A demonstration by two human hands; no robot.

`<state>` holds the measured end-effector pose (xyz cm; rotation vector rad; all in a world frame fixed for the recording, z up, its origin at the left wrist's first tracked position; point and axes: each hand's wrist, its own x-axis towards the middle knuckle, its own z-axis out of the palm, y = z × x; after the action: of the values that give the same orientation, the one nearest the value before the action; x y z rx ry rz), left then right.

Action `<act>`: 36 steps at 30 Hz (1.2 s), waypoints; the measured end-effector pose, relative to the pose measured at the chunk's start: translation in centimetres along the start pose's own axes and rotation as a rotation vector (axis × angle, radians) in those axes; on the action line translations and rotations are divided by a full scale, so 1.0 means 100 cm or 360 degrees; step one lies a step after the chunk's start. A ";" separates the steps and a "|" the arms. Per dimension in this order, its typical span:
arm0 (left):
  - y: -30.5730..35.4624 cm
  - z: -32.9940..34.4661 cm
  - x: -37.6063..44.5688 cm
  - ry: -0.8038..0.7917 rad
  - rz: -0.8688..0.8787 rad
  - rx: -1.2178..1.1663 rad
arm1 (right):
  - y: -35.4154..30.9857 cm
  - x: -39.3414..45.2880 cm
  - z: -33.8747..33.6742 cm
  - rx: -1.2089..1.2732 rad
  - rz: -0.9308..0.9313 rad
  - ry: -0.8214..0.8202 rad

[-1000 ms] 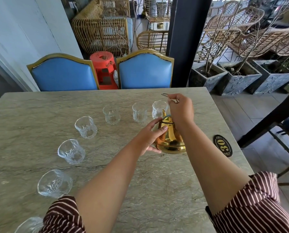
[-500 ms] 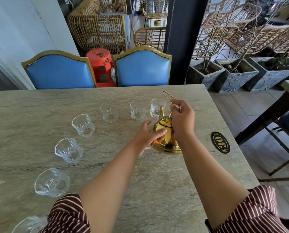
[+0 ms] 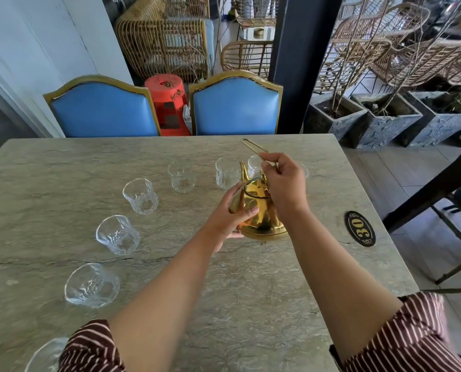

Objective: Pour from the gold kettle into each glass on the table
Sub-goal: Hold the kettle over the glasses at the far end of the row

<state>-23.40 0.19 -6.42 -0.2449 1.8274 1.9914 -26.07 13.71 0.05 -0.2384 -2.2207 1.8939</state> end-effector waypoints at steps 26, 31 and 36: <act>0.004 -0.029 -0.006 -0.0008 -0.0074 0.0007 | -0.017 0.023 0.046 -0.0502 -0.0029 -0.0133; 0.005 -0.029 -0.008 0.0002 -0.0075 0.0037 | -0.018 0.023 0.046 -0.0530 -0.0029 -0.0130; 0.006 -0.029 -0.007 0.0006 -0.0084 0.0056 | -0.017 0.023 0.048 -0.0540 -0.0040 -0.0129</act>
<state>-23.44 -2.86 -5.93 -0.2835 1.8376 1.9223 -29.51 9.50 1.16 -0.1881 -2.5786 1.5293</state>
